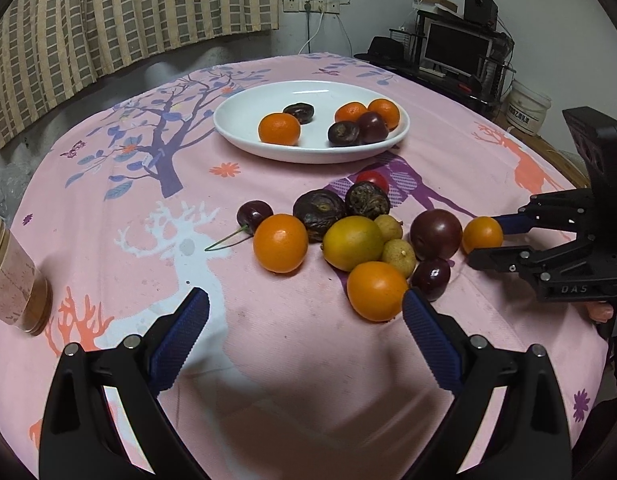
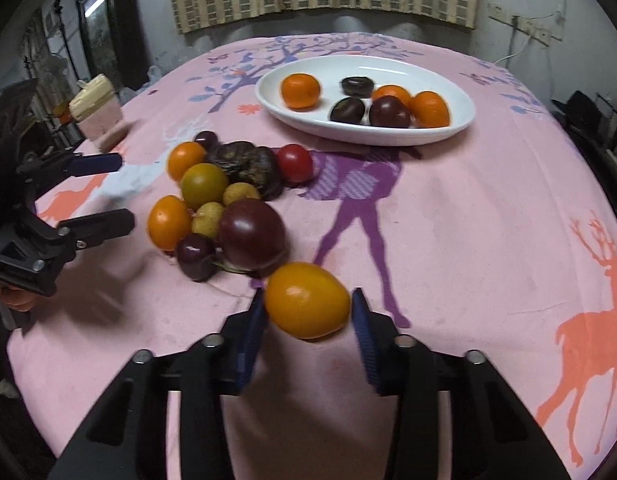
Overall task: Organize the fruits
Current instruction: 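Grasp an orange with the left tool while the right tool grasps a yellow-orange fruit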
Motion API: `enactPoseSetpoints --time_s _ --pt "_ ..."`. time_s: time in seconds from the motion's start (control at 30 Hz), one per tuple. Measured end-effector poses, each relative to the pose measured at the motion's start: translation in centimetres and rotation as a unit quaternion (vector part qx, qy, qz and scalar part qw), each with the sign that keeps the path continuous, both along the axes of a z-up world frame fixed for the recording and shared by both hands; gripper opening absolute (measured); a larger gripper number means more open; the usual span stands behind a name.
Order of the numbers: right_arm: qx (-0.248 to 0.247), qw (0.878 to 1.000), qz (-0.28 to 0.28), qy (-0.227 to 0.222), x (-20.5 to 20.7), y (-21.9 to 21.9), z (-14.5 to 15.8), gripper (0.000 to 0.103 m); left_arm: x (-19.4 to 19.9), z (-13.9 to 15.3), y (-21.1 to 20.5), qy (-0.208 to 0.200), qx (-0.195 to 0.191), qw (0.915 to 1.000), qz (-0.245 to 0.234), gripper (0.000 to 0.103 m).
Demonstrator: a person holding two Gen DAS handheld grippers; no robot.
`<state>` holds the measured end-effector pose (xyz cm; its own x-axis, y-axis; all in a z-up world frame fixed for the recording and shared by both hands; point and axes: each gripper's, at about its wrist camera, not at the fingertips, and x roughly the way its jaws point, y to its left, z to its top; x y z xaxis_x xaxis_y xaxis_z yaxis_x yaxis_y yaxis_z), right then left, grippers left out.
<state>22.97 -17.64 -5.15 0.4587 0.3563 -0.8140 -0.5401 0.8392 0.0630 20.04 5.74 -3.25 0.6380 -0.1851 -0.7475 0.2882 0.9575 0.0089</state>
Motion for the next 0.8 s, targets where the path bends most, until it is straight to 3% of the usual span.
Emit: enactPoseSetpoints --time_s 0.07,0.17,0.2,0.3,0.57,0.7,0.8 --pt "0.02 1.0 -0.008 -0.01 0.4 -0.4 0.6 0.041 0.0 -0.1 -0.2 0.003 -0.005 0.9999 -0.011 0.095" --pt "0.09 0.995 -0.039 -0.013 1.7 -2.0 1.5 0.041 -0.2 -0.5 -0.9 0.004 -0.008 0.9995 -0.032 0.093" --pt "0.102 0.994 -0.048 -0.008 2.0 -2.4 1.4 0.042 -0.2 -0.6 -1.1 0.005 -0.007 0.9993 -0.036 0.084" --pt "0.101 0.993 -0.053 0.002 2.4 -2.8 0.8 0.042 0.4 -1.4 -1.4 0.026 -0.017 0.9984 -0.047 0.066" --pt "0.113 0.993 -0.044 0.014 2.3 -2.8 0.6 0.042 1.4 -2.1 -1.9 0.047 -0.045 0.9963 -0.057 0.065" --pt "0.116 0.992 -0.04 0.015 2.3 -2.7 0.6 0.042 1.8 -2.7 -2.3 0.063 -0.047 0.995 -0.062 0.052" --pt "0.117 0.992 -0.041 0.015 2.2 -2.8 0.6 0.042 1.9 -2.7 -2.3 0.062 -0.048 0.9951 -0.06 0.051"
